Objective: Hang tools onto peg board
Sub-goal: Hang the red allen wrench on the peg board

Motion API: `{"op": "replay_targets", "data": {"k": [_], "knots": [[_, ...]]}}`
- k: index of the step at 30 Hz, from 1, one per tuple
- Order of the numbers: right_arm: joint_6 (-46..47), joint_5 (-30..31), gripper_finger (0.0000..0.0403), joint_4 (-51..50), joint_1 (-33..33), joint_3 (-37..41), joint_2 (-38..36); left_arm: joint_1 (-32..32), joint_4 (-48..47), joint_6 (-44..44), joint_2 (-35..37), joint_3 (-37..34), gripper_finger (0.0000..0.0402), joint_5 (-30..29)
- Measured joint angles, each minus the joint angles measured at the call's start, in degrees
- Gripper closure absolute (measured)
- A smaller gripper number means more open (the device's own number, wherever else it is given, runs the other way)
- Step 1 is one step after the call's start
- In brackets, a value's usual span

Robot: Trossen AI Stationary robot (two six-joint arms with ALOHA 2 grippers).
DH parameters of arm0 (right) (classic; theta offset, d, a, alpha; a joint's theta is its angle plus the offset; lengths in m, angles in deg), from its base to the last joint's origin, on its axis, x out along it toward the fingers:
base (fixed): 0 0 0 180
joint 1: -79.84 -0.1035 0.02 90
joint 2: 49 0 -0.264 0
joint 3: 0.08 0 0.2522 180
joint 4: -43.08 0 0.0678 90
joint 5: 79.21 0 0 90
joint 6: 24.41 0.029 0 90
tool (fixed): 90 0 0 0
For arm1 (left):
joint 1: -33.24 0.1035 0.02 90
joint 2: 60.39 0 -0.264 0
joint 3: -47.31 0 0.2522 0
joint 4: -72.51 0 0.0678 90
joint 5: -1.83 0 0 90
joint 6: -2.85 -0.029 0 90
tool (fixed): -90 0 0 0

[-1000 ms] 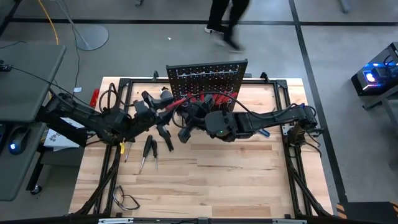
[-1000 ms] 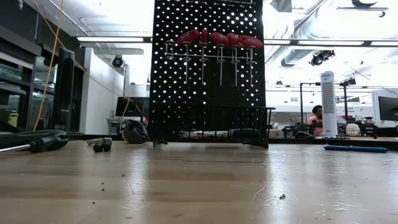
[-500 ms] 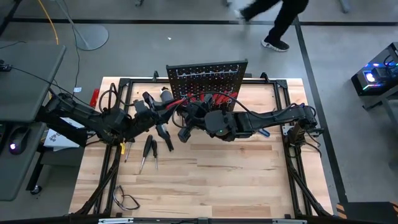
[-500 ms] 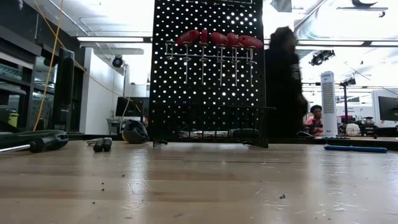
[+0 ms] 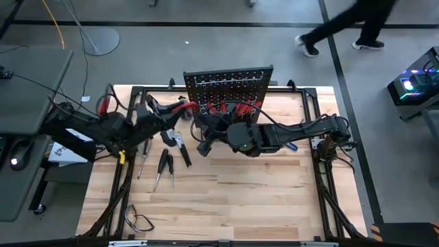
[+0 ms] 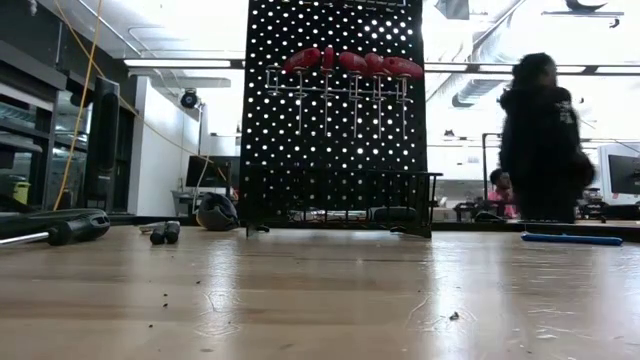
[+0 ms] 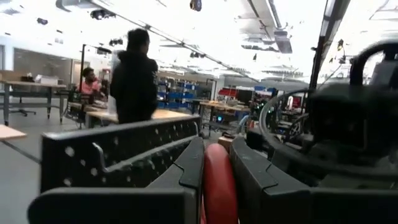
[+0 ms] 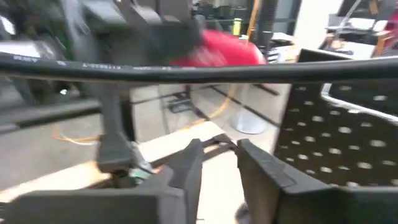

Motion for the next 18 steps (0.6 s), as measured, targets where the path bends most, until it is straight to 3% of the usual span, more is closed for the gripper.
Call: {"op": "replay_targets", "data": {"k": [3, 6, 10, 13, 18], "knots": [[-1.85, 4.68, 0.0279, -2.71, -0.83, 0.0, -0.36, 0.02, 0.01, -1.65, 1.61, 0.0, 0.0361, 3.45], [-3.62, 7.41, 0.0258, -6.54, -2.27, 0.0, -1.91, 1.5, -0.17, -0.5, 2.67, -0.57, 0.0361, 13.79], [-2.15, 8.63, 0.0252, -12.02, -4.08, -0.02, -5.57, 7.34, 0.93, 8.71, 2.54, -4.85, 0.0361, 25.68], [0.77, 11.51, 0.0252, -16.23, -5.61, -0.02, -7.97, 11.36, 5.02, 12.88, 1.5, -9.1, 0.0361, 30.38], [6.38, 15.48, 0.0251, -22.02, -8.03, -0.02, -11.37, 18.08, 7.57, 11.0, 1.26, -11.59, 0.0361, 36.93]]}}
